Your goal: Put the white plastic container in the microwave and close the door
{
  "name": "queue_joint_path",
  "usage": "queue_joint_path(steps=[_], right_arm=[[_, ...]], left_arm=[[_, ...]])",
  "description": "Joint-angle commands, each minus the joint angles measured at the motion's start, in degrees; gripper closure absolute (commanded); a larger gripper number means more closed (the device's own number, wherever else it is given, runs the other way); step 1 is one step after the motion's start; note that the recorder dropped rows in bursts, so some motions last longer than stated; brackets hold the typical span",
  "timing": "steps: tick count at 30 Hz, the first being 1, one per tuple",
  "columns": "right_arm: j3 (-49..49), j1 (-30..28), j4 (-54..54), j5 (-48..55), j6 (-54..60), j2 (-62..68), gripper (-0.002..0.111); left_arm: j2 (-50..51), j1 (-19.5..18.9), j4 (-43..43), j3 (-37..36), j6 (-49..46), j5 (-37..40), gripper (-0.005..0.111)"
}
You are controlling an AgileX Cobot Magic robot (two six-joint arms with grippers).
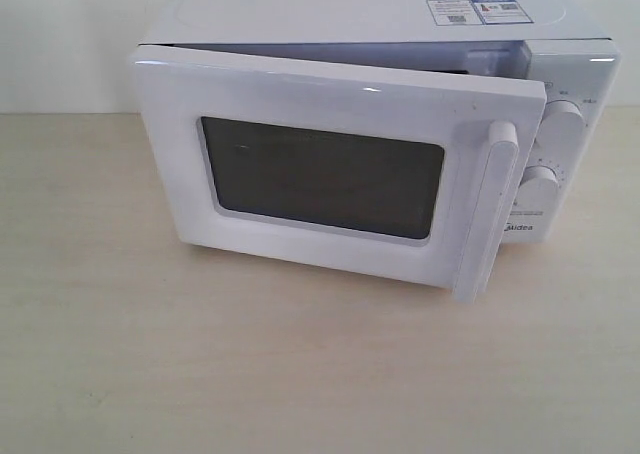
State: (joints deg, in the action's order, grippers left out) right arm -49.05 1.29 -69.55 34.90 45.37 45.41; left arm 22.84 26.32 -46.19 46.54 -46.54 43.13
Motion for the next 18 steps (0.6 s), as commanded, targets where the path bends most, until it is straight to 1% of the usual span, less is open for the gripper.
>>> queue_joint_path(steps=[1,4,5,7,10,13,15,18], right_arm=[[4.76,0.08,-9.18,2.64,8.17,2.83,0.108],[11.08,0.08,-15.58,1.31,14.7,3.36,0.108],[12.62,1.24,-17.33,0.85,17.35,3.36,0.108],[15.55,6.06,-21.54,-3.02,19.94,3.36,0.108],[16.5,14.29,-25.25,-10.68,22.81,3.36,0.108],[16.39,23.81,-29.47,-23.14,23.83,3.36,0.108],[16.39,29.94,-29.9,-32.34,24.21,3.9,0.108],[16.39,39.7,-29.84,-45.68,21.51,6.56,0.108]], left_arm=[[-0.18,0.28,-1.13,-0.22,0.69,-0.19,0.102],[-0.18,0.28,-1.58,-0.22,0.92,-0.2,0.102],[-0.18,0.28,-1.58,-0.22,0.92,-0.2,0.102],[-0.18,0.28,-1.65,-0.22,1.67,-0.2,0.102],[-0.18,0.28,-1.65,-0.22,1.97,-0.2,0.102],[-0.18,0.28,-1.65,-0.22,2.22,-0.2,0.102],[-0.18,0.28,-1.78,-0.22,2.22,-0.2,0.102],[-0.18,0.28,-2.19,-0.22,2.22,-0.2,0.102]])
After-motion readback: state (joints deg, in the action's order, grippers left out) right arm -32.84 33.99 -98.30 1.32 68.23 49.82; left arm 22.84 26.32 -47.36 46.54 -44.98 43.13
